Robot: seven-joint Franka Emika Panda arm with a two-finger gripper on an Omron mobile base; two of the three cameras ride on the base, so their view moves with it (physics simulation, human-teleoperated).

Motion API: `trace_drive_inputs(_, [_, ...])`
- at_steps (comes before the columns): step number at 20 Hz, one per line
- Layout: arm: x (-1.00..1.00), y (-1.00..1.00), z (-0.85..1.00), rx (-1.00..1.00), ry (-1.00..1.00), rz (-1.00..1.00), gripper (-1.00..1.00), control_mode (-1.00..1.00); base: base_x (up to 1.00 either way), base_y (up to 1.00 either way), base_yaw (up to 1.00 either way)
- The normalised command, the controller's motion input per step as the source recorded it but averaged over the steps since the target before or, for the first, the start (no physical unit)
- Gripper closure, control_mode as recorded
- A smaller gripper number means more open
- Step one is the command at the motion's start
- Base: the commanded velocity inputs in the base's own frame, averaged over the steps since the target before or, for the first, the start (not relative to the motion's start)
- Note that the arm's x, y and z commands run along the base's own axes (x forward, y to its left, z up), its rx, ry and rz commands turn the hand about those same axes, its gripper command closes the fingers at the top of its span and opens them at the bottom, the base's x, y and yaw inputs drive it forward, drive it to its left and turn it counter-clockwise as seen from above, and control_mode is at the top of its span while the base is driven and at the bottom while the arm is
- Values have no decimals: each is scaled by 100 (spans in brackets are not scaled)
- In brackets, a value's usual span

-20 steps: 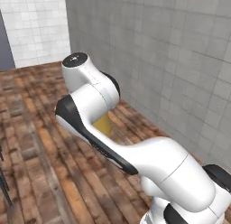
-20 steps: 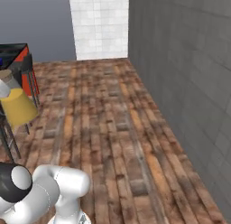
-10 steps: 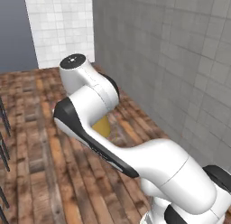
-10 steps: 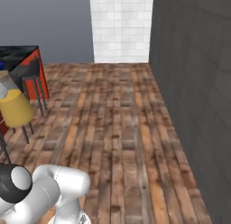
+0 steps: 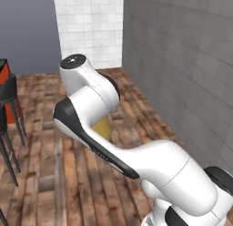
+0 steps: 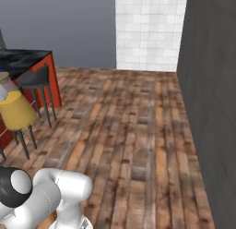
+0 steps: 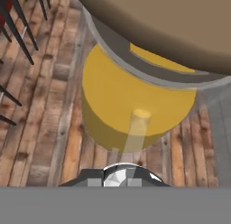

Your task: There is a tray on the dining counter. Grab the cup, mug, and pitcher and place them on the tray. The pitcher may be placed next to the tray if it cannot fit the tray.

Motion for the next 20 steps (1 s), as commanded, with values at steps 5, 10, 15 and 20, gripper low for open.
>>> trace_drive_inputs(5, [0,0,0,0,0,0,100,100,100,-42,46])
trace_drive_inputs(10, [0,0,0,0,0,0,100,100,100,-38,55])
trace_drive_inputs(15, [0,0,0,0,0,0,100,100,100,-33,53])
trace_drive_inputs(20, [0,0,0,0,0,0,100,100,100,-35,52])
